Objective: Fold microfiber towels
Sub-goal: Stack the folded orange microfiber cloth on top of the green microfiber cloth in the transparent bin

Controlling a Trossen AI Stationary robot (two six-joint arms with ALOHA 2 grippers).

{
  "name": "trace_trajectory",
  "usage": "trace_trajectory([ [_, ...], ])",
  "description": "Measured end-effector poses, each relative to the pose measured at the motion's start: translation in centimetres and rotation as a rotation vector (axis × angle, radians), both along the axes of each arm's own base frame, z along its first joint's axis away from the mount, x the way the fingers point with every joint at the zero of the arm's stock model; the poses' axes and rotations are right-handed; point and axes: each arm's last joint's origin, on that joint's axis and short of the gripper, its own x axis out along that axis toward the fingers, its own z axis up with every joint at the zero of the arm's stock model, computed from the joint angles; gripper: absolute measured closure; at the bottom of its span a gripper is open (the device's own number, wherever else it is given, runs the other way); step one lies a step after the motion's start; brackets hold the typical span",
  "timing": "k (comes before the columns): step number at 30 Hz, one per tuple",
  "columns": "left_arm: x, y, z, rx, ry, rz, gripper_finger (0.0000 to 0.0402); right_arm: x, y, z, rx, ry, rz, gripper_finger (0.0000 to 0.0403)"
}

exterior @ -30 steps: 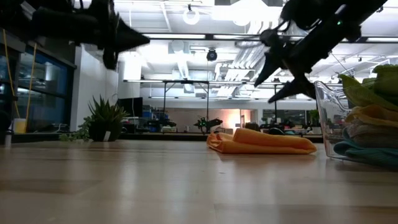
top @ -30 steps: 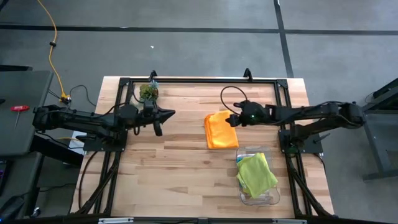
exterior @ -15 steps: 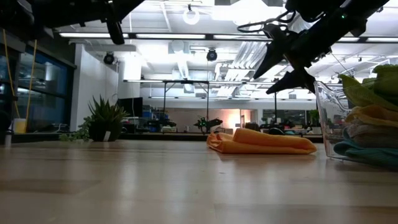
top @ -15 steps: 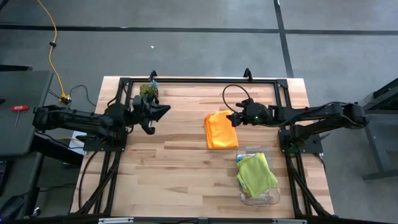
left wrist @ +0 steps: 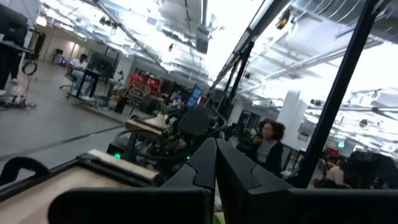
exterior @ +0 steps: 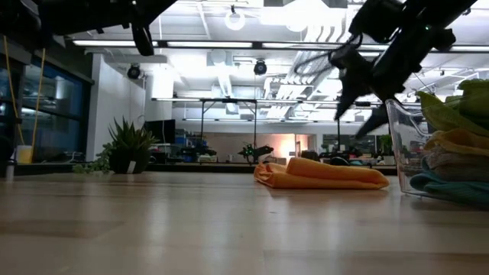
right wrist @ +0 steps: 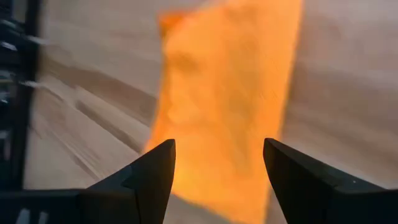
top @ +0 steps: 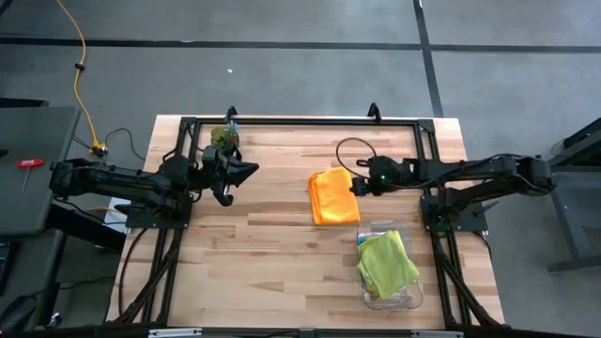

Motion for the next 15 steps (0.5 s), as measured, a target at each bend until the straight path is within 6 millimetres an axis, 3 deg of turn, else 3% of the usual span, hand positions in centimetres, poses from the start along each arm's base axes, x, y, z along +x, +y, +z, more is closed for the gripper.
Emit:
trace_trajectory([
  [7,0.1,0.0,-0.4,-0.008,0.039,0.002,0.0401,1.1,0.9,-2.0,0.104,0.173,0.061,0.0167],
  [15,0.1,0.1,-0.4,-0.01,0.045,0.004,0.0402,4.8,0.4,-0.8,-0.052,0.371,0.182,0.0167],
])
